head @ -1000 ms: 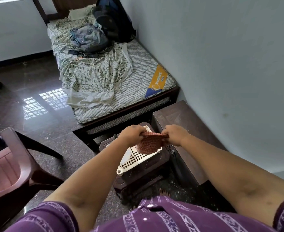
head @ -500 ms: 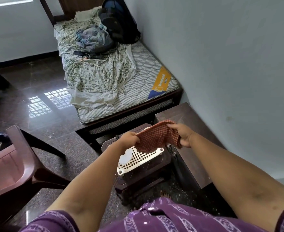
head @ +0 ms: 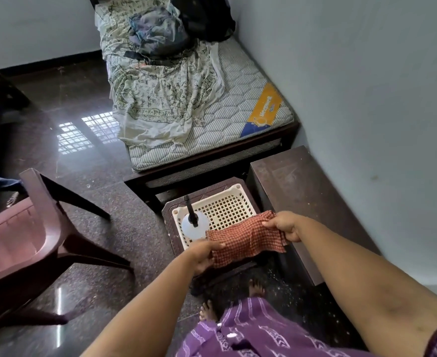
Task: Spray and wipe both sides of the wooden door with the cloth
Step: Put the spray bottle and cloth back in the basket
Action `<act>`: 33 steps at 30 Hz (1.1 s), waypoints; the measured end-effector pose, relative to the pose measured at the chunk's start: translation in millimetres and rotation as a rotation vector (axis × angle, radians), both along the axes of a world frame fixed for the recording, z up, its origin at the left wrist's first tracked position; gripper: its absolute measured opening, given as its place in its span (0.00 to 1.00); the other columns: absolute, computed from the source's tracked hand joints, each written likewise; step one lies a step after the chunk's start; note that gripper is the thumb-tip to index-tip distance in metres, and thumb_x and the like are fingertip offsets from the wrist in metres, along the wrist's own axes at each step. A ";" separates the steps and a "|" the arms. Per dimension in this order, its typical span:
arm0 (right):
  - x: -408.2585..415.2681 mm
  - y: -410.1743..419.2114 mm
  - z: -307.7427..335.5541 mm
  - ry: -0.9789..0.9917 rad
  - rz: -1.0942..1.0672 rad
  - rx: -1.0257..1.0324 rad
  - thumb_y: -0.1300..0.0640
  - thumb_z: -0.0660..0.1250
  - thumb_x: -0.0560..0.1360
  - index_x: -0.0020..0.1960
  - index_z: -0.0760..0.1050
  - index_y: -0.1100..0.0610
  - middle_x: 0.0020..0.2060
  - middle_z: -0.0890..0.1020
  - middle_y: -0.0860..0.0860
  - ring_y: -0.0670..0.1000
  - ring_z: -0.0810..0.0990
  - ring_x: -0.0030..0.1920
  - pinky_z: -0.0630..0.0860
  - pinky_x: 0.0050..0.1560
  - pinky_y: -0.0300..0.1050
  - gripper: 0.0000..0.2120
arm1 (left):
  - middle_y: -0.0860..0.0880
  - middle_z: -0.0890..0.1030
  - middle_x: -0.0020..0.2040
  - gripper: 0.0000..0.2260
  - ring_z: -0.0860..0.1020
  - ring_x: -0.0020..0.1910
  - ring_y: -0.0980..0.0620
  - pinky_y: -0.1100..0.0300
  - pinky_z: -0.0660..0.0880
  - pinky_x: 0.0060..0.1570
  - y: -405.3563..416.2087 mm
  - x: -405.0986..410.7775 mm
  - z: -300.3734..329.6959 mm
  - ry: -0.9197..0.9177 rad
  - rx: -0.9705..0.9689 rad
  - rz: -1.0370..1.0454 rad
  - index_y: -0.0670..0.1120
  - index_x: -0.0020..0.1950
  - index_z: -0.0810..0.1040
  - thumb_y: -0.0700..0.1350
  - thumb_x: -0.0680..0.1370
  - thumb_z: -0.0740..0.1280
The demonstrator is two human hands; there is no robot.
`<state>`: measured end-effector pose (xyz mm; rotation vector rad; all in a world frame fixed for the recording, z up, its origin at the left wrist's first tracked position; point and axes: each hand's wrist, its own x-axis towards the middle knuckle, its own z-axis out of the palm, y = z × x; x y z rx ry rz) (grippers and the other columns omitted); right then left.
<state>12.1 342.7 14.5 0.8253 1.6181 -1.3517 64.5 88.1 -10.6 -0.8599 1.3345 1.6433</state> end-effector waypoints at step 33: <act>-11.0 -23.2 -106.1 0.550 0.354 0.774 0.63 0.59 0.80 0.72 0.65 0.55 0.67 0.69 0.59 0.61 0.73 0.62 0.73 0.61 0.56 0.21 | 0.42 0.77 0.59 0.11 0.77 0.59 0.39 0.50 0.73 0.54 33.3 20.3 -80.3 0.217 -0.863 -0.317 0.43 0.58 0.67 0.47 0.81 0.64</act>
